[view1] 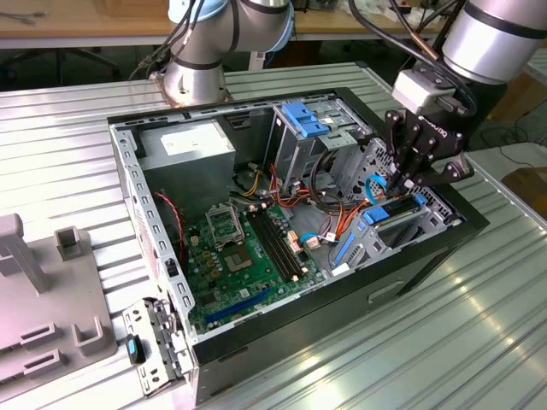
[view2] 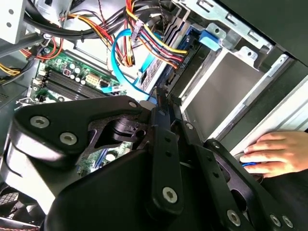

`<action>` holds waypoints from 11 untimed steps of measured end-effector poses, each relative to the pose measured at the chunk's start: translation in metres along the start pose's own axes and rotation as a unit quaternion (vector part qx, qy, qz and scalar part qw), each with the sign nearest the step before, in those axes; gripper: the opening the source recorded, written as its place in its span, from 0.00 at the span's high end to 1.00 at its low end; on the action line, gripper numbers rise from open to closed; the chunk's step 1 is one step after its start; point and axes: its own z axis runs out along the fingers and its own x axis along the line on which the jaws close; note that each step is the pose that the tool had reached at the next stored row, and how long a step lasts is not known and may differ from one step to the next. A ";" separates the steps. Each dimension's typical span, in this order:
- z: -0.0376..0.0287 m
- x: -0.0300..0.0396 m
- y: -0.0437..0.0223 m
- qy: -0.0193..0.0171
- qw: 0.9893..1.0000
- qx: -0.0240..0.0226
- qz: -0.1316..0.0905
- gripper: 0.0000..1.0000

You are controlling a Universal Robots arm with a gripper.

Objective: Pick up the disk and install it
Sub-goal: 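Insert the second disk wire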

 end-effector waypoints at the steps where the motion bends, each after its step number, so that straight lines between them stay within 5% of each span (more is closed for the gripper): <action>1: 0.0003 0.0000 -0.0012 0.000 1.000 0.000 0.000 0.84; 5: 0.0025 0.0001 -0.0099 -0.001 1.000 0.001 -0.010 0.84; 11: 0.0058 0.0054 -0.0099 -0.006 1.000 0.002 -0.015 0.84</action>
